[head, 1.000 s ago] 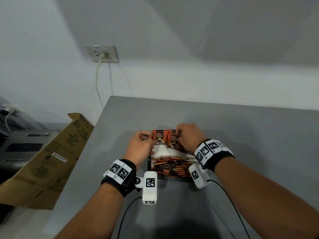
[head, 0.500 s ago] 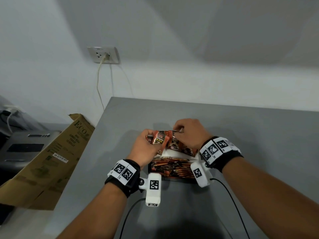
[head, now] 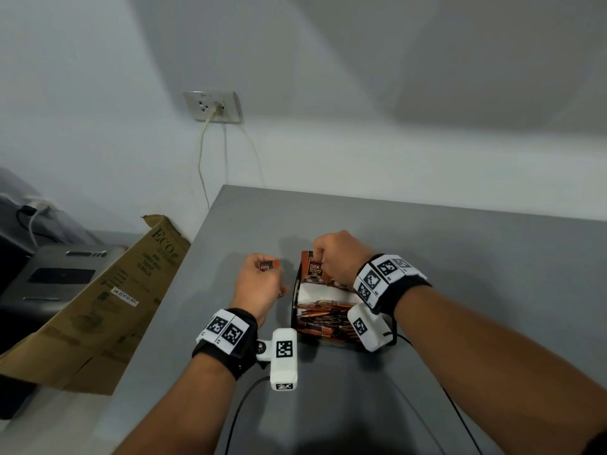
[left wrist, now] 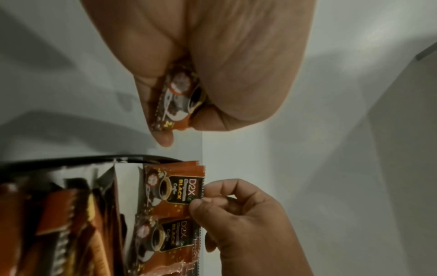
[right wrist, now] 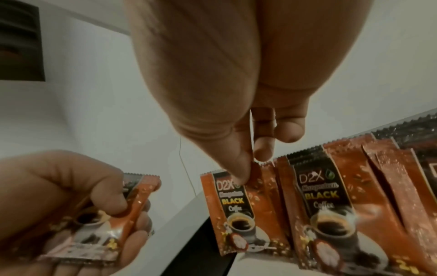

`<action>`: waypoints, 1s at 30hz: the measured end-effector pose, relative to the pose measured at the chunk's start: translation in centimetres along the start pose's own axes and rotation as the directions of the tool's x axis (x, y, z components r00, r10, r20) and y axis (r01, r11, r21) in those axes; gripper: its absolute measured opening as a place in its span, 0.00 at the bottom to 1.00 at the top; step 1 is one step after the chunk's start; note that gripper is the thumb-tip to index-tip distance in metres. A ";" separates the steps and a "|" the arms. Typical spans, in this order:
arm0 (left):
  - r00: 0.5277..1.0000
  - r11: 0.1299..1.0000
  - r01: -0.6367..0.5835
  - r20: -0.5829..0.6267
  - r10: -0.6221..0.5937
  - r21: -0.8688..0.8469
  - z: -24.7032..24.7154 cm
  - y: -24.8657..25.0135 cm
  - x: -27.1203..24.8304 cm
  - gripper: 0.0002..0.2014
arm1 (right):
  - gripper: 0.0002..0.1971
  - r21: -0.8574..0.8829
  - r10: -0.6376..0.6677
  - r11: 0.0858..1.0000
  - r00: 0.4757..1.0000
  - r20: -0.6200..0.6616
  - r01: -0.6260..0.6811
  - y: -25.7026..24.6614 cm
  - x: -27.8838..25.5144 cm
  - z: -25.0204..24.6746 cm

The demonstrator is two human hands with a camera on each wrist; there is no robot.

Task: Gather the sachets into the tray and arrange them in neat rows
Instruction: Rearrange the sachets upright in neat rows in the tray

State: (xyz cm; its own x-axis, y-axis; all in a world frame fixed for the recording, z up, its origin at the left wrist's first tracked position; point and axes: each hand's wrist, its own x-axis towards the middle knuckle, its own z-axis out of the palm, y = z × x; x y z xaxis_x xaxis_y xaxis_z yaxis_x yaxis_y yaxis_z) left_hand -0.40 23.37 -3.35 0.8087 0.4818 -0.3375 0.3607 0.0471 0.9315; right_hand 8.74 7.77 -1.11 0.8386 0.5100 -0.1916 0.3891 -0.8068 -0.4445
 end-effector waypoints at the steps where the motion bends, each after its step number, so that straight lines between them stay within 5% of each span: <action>1: 1.000 1.000 -0.010 0.011 0.010 0.023 -0.1 -0.1 -0.1 0.10 | 0.18 -0.019 0.002 1.000 1.000 0.013 -0.002 -0.1 0.2 0.2; 16: 0.997 0.996 -0.024 0.073 0.017 0.087 -0.4 -0.6 -0.1 0.14 | 0.13 -0.068 0.014 0.998 1.000 0.002 -0.013 -0.4 0.9 0.3; 20: 0.993 0.993 -0.086 0.090 0.079 0.079 0.0 -0.5 -0.2 0.15 | 0.07 0.114 0.001 0.993 0.996 -0.091 0.010 -0.3 0.4 -0.5; 25: 0.968 0.989 -0.139 0.216 0.127 0.041 1.1 0.1 -0.5 0.16 | 0.08 0.258 -0.098 0.962 0.995 0.011 0.091 -1.2 -0.9 -1.5; 30: 0.990 0.990 -0.119 0.083 0.113 0.073 0.9 -0.6 0.4 0.14 | 0.10 0.112 -0.024 0.993 0.997 -0.068 0.031 -0.1 -0.2 -1.3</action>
State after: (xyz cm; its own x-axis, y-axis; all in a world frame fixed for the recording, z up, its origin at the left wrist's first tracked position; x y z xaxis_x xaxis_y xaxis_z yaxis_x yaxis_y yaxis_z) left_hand 0.09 22.77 -4.12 0.8798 0.4101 -0.2403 0.2950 -0.0747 0.9526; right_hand 9.05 7.41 0.07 0.8532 0.5074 -0.1207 0.3700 -0.7519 -0.5457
